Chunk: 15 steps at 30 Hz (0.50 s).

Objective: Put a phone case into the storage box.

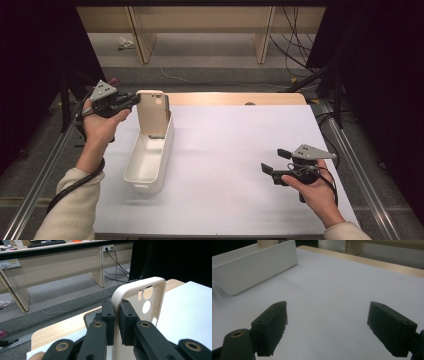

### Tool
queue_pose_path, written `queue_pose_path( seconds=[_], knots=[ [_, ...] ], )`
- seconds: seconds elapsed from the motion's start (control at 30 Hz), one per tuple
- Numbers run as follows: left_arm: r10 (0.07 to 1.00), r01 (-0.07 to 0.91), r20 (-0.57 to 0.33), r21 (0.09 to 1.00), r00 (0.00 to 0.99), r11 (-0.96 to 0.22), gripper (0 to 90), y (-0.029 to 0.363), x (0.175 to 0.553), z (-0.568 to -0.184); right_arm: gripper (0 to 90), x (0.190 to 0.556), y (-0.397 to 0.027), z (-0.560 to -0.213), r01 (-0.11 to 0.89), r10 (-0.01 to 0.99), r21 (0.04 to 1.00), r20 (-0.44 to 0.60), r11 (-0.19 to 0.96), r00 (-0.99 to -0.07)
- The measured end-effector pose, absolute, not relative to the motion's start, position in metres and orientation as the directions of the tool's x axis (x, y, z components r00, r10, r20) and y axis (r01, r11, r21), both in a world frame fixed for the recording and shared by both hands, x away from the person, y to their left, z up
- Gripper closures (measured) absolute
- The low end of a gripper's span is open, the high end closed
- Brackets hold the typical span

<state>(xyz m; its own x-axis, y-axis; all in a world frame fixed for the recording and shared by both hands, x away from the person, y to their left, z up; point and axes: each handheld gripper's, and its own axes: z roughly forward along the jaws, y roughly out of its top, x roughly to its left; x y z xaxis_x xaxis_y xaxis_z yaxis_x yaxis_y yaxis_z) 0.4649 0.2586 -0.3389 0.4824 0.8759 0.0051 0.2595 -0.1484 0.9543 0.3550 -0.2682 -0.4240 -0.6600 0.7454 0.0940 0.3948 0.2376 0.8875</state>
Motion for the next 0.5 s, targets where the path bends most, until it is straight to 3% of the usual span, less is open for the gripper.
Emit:
queue_pose_path(
  seconds=[0.5],
  knots=[
    [0.869,0.279,-0.003,0.948,0.495,-0.155,83.2,0.259,0.470,-0.355,17.1,0.355,-0.268,-0.424,0.393,0.744,0.889,0.098,0.233,-0.661]
  ],
)
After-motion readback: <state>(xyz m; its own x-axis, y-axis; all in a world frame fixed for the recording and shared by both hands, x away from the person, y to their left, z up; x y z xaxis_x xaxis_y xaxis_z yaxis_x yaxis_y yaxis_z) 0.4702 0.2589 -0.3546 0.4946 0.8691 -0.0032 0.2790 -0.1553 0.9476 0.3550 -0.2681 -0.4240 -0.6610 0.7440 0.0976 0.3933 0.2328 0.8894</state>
